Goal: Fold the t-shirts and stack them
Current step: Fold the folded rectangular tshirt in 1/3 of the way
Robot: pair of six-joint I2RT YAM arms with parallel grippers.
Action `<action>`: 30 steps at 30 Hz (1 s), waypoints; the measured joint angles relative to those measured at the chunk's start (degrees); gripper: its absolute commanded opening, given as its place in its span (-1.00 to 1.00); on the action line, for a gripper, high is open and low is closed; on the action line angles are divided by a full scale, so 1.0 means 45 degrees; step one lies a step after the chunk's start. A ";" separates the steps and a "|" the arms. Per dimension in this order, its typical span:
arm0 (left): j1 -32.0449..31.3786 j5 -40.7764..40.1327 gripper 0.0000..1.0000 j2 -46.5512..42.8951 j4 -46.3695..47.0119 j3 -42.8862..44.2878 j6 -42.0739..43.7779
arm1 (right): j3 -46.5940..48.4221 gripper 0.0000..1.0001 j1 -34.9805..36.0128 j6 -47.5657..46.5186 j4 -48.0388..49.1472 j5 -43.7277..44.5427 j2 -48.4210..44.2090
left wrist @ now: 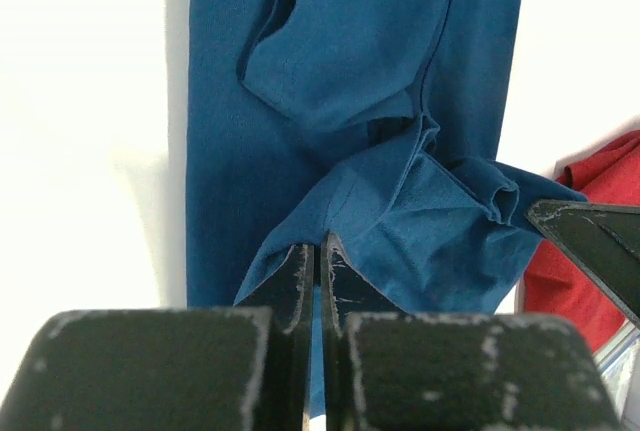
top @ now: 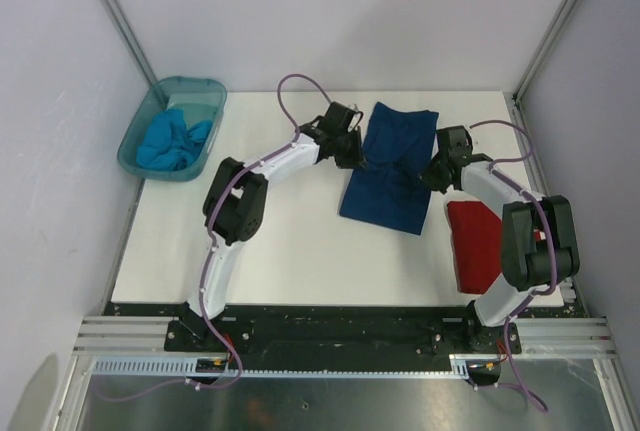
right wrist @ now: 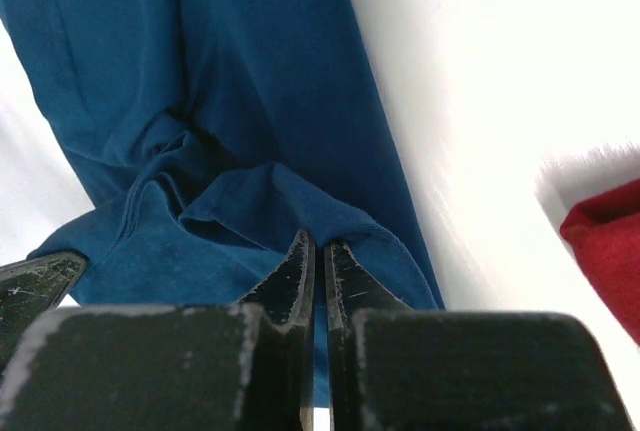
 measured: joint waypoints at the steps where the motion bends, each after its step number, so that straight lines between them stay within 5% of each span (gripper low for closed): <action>1: 0.0010 0.0005 -1.00 0.0073 0.0000 0.0092 0.0000 | 0.0039 -1.00 -0.0068 -0.0034 0.0049 -0.0039 0.0058; 5: 0.0126 0.0058 -0.98 0.0491 -0.0010 0.0481 0.0000 | 0.0112 -1.00 -0.0384 -0.0097 0.0374 -0.0345 0.0437; 8: 0.0267 0.0204 -0.87 0.1001 -0.0015 0.0976 0.0024 | 0.0146 -0.80 -0.0544 -0.0146 0.0588 -0.0529 0.0743; 14: 0.0534 0.0384 -0.11 0.1423 -0.0078 0.1234 0.0350 | 0.0777 -0.10 -0.0874 -0.0573 0.0646 -0.1093 0.1365; 17: 0.0690 0.0384 0.27 0.1404 -0.0029 0.1239 0.0617 | 0.1457 0.02 -0.0952 -0.0913 0.0573 -0.1185 0.1540; 19: 0.0835 0.0374 0.35 0.1341 -0.0029 0.1190 0.0782 | 0.1885 0.03 -0.0967 -0.1141 0.0471 -0.1175 0.1535; 22: 0.1005 0.0345 0.33 0.0913 -0.0005 0.0792 0.1030 | 0.2278 -0.16 -0.0913 -0.1443 0.0330 -0.0981 0.1462; 30: 0.1156 0.0340 -0.28 -0.1282 0.0024 -0.1681 0.1370 | 0.2380 -0.70 0.0403 -0.2118 -0.0471 -0.0248 0.0942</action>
